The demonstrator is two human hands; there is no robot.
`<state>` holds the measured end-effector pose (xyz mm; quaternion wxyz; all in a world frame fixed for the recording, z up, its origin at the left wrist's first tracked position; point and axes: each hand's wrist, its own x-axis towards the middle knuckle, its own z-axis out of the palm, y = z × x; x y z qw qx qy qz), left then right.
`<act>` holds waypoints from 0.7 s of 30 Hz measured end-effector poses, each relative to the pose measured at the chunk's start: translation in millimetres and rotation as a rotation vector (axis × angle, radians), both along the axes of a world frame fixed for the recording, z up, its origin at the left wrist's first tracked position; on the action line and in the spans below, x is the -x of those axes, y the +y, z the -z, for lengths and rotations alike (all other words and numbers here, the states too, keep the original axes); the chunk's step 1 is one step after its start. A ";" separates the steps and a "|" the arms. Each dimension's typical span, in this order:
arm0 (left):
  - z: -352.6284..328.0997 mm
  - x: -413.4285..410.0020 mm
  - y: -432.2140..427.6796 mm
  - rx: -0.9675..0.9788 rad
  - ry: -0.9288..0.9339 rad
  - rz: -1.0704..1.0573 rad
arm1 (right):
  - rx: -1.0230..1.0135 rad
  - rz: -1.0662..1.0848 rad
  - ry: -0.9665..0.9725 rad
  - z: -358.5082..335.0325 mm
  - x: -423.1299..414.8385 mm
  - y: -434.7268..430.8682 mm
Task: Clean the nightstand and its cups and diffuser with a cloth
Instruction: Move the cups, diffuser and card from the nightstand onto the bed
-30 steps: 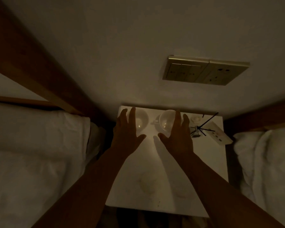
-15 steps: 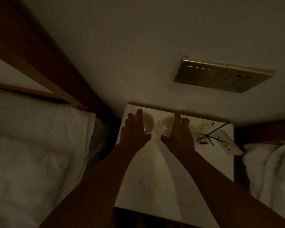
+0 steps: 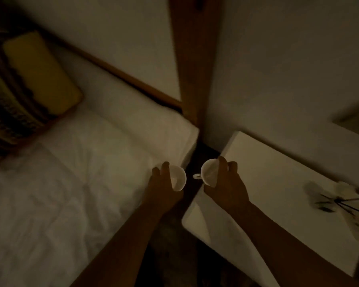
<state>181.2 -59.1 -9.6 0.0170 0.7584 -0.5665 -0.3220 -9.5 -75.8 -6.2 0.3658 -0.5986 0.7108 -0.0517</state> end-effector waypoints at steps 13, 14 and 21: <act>-42.1 -258.3 124.7 -0.039 0.010 -0.322 | -0.048 -0.358 -0.037 -35.8 -261.2 37.1; -42.4 -280.2 139.7 -0.048 0.009 -0.353 | -0.051 -0.378 -0.036 -34.4 -284.6 44.0; -27.9 -383.9 214.7 -0.067 0.000 -0.563 | -0.064 -0.535 0.047 -23.3 -410.7 92.9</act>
